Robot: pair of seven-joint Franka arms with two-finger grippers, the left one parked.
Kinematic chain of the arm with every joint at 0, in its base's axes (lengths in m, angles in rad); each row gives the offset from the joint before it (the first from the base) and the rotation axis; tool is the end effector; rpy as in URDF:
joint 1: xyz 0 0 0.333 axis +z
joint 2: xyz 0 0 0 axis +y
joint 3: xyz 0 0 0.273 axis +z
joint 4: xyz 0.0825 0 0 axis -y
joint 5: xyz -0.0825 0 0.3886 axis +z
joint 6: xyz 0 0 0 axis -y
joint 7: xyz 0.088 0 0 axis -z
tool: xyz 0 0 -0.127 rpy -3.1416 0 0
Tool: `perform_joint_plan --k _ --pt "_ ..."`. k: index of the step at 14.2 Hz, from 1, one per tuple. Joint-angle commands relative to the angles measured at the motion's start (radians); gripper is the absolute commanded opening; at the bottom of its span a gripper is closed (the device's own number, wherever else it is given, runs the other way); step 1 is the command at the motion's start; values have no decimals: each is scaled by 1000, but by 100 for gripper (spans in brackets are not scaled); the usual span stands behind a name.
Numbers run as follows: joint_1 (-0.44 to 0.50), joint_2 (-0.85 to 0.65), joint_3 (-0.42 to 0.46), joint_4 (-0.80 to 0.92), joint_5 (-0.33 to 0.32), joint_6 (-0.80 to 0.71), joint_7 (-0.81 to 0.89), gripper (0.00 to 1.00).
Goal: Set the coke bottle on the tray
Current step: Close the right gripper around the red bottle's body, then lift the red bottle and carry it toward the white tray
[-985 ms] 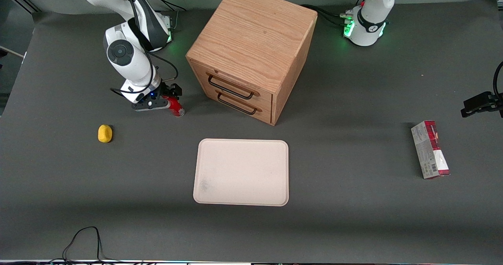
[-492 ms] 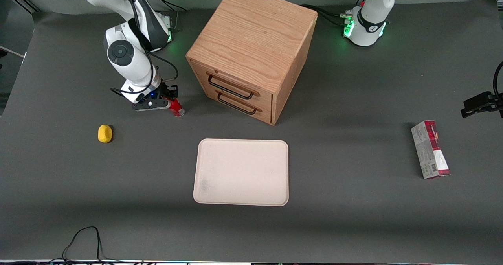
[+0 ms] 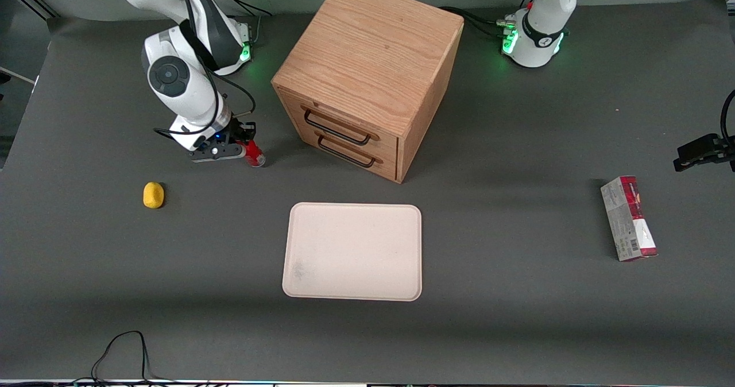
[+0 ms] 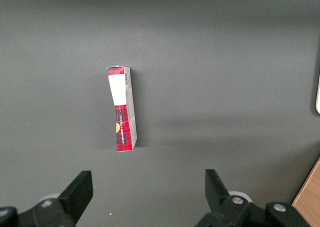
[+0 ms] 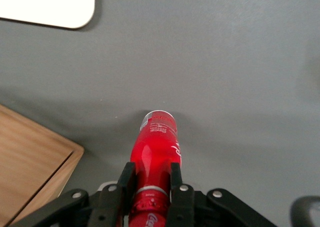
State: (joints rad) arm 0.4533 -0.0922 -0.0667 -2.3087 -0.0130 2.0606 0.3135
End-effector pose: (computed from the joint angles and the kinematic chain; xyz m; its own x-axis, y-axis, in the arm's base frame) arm 0.4487 0.1820 0.3053 0.9863 0.0761 -0.1466 0.0845 -0.9951 0.0520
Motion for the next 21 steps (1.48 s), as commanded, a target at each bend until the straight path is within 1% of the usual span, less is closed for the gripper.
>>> perform_joint_plan --k 1,4,6,8,10,12,13,15,17,21 --pt "4 -34 -7 190 -13 -233 -17 6" --pt "-1 -31 -21 412 -7 -454 -43 3" --pt "-1 -26 -45 529 -2 -555 -54 2" --pt "-1 -20 -47 641 -2 -647 -67 2" --pt "-1 -15 -47 721 -1 -712 -67 1" --pt "-1 3 -47 745 2 -712 -67 1" --pt "-2 41 -47 787 1 -711 -67 1" --pt "-5 176 -50 938 8 -711 -71 1" --pt "-11 303 -50 1084 42 -732 -71 1" --pt "-13 515 -47 1326 50 -755 -70 0"
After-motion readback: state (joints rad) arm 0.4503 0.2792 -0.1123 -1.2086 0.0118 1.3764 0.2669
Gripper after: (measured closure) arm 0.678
